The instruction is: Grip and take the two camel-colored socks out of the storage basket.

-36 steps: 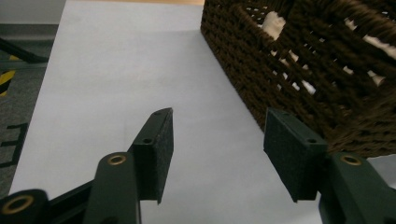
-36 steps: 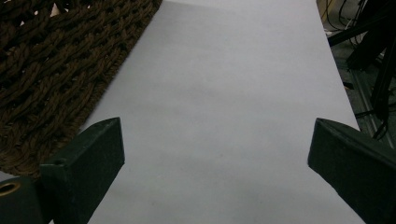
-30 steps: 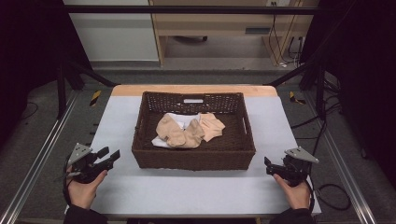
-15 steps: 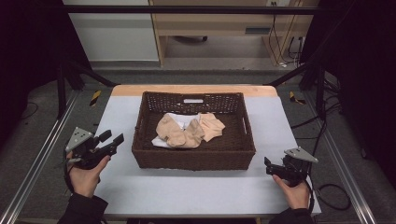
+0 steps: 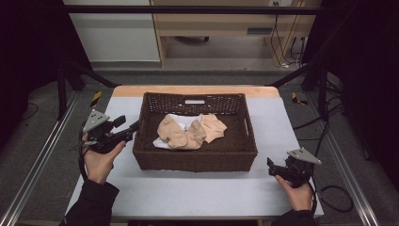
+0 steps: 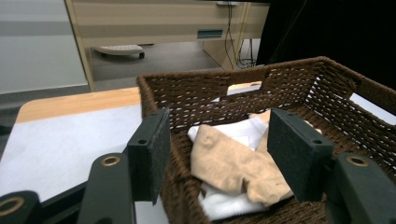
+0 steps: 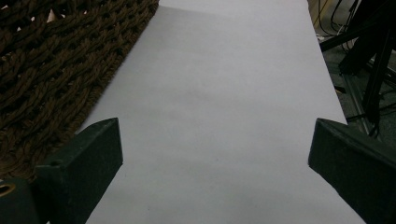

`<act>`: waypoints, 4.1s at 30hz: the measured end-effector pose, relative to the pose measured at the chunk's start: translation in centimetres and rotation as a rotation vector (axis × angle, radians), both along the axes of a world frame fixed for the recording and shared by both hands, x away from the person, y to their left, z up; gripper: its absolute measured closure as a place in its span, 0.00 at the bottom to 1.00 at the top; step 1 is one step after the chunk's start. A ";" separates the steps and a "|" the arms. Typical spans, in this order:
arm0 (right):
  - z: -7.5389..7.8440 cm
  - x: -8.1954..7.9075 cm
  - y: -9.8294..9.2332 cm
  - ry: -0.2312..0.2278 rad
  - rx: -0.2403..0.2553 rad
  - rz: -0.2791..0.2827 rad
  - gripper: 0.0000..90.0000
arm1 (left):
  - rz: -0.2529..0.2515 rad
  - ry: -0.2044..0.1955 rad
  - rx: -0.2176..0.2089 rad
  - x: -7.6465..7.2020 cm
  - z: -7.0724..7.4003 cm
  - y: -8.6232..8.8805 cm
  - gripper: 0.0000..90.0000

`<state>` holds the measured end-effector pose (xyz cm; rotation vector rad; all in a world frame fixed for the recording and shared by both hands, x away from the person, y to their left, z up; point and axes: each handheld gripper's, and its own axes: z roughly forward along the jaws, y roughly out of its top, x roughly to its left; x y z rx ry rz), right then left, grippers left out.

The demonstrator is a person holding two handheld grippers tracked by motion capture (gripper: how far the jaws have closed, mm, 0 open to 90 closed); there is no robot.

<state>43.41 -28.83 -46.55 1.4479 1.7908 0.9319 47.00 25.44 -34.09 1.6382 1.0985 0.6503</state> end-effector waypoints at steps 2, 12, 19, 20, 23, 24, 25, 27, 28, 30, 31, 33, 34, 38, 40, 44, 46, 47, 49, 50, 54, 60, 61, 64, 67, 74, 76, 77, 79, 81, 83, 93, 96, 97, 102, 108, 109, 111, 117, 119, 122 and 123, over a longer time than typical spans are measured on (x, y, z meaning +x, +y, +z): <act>0.0 0.0 0.0 0.000 0.002 0.000 0.04 | -0.011 0.005 0.012 0.4 0.3 -0.6 0.44; 0.1 0.0 0.0 0.000 -0.001 0.004 0.04 | -0.023 0.013 0.078 2.3 1.1 -3.0 0.43; 0.0 0.1 0.0 0.005 -0.001 0.004 0.04 | -0.023 -0.018 0.057 3.6 1.1 -4.2 0.45; 0.1 0.1 0.0 -0.001 0.001 0.000 0.04 | -0.023 -0.020 0.056 3.8 1.1 -4.4 0.45; 0.1 0.2 -0.1 -0.004 0.002 -0.003 0.04 | -0.013 -0.014 0.087 4.7 1.1 -5.0 0.45; 0.1 0.2 -0.1 -0.004 0.003 -0.003 0.04 | -0.009 -0.007 0.086 5.3 0.9 -5.3 0.45; 0.1 0.2 -0.1 0.000 0.002 -0.002 0.04 | -0.007 -0.001 0.090 5.7 0.7 -5.5 0.45; 0.1 0.2 -0.1 -0.002 0.001 0.004 0.04 | 0.000 0.006 0.108 6.4 0.3 -6.0 0.44; 0.1 0.2 -0.1 -0.004 0.002 0.004 0.04 | 0.000 0.006 0.108 6.4 0.3 -6.0 0.45; 0.1 0.2 -0.1 -0.006 0.003 0.002 0.04 | -0.005 0.011 0.118 7.0 -0.2 -6.3 0.44; 0.1 0.2 -0.1 -0.005 0.003 0.002 0.04 | -0.004 0.015 0.121 7.3 -0.4 -6.5 0.44; 0.1 0.3 -0.1 0.001 -0.001 0.001 0.04 | -0.004 0.034 0.148 8.3 -1.4 -7.0 0.44; 0.1 0.2 -0.1 0.001 0.000 0.002 0.04 | -0.005 0.042 0.154 8.6 -1.7 -7.1 0.44; 0.1 0.3 -0.1 -0.001 0.001 0.002 0.04 | -0.023 0.066 0.165 9.4 -2.7 -7.8 0.44; 0.1 0.3 -0.1 0.000 0.001 0.000 0.04 | -0.024 0.086 0.186 9.8 -3.2 -8.0 0.45; 0.1 0.3 -0.1 -0.002 -0.005 0.000 0.04 | -0.023 0.111 0.211 10.4 -4.1 -8.4 0.45; 0.1 0.3 -0.1 0.002 -0.006 0.001 0.04 | -0.020 0.115 0.205 10.5 -4.3 -8.5 0.46; 0.0 0.3 0.0 0.002 -0.010 0.002 0.04 | -0.019 0.126 0.227 10.7 -4.7 -8.6 0.46; 0.0 0.3 0.0 0.004 -0.016 0.005 0.04 | -0.009 0.136 0.242 11.1 -5.2 -8.7 0.46; 0.0 0.3 0.0 0.002 -0.015 0.006 0.04 | -0.012 0.146 0.258 11.3 -5.5 -8.7 0.46; 0.0 0.4 0.0 0.008 -0.013 0.005 0.04 | -0.028 0.159 0.303 11.8 -6.4 -8.9 0.46; 0.0 0.3 0.1 0.009 -0.017 0.009 0.05 | -0.020 0.177 0.302 12.3 -6.9 -8.8 0.47; 0.0 0.3 0.1 0.009 -0.017 0.009 0.05 | -0.020 0.177 0.302 12.3 -6.9 -8.8 0.47; 0.0 0.3 0.1 0.010 -0.021 0.010 0.05 | -0.019 0.206 0.303 12.6 -7.3 -8.6 0.47; 0.0 0.3 0.1 0.006 -0.023 0.010 0.05 | -0.021 0.214 0.311 12.8 -7.6 -8.7 0.47; -0.1 0.3 0.1 0.018 -0.023 0.014 0.05 | -0.025 0.285 0.345 13.5 -8.6 -8.6 0.45; 0.0 0.3 0.1 0.012 -0.022 0.014 0.05 | -0.031 0.286 0.352 13.5 -8.7 -8.7 0.42; 0.0 0.3 0.1 0.011 -0.022 0.014 0.05 | -0.045 0.294 0.363 13.6 -8.9 -8.8 0.42; 0.0 0.3 0.1 0.013 -0.020 0.014 0.05 | -0.065 0.319 0.375 13.7 -9.2 -9.0 0.42; -0.1 0.4 0.1 0.012 -0.020 0.015 0.05 | -0.069 0.333 0.373 13.8 -9.4 -9.1 0.41; -0.1 0.5 0.1 0.024 -0.024 0.022 0.05 | -0.090 0.357 0.379 13.7 -9.7 -9.1 0.44; 0.0 0.3 0.3 0.021 -0.018 0.037 0.06 | -0.112 0.428 0.387 13.3 -9.3 -9.2 0.83; 0.0 0.2 0.4 0.021 -0.022 0.038 0.06 | -0.098 0.421 0.379 13.0 -8.7 -9.1 0.90; 0.0 0.2 0.4 0.018 -0.025 0.037 0.06 | -0.095 0.417 0.361 13.0 -8.5 -9.0 0.92; 0.0 0.3 0.3 0.027 -0.022 0.034 0.06 | -0.099 0.378 0.313 12.4 -7.7 -8.9 0.94; 0.1 0.2 0.2 0.021 -0.027 0.030 0.06 | -0.121 0.292 0.272 11.3 -7.0 -8.8 0.95; 0.1 0.2 0.2 0.021 -0.027 0.030 0.06 | -0.122 0.289 0.263 11.2 -7.0 -8.8 0.95; 0.0 0.3 0.2 0.023 -0.028 0.031 0.06 | -0.126 0.267 0.250 11.1 -6.8 -8.8 0.95; 0.0 0.3 0.2 0.021 -0.027 0.030 0.06 | -0.134 0.172 0.197 10.3 -5.6 -8.8 0.95; 0.0 0.3 0.2 0.019 -0.029 0.029 0.06 | -0.136 0.156 0.185 10.1 -5.3 -8.7 0.95; 0.1 0.3 0.2 0.016 -0.027 0.028 0.06 | -0.155 0.105 0.122 9.4 -4.1 -8.6 0.95; 0.1 0.3 0.2 0.017 -0.026 0.026 0.06 | -0.160 0.092 0.099 9.2 -3.7 -8.5 0.95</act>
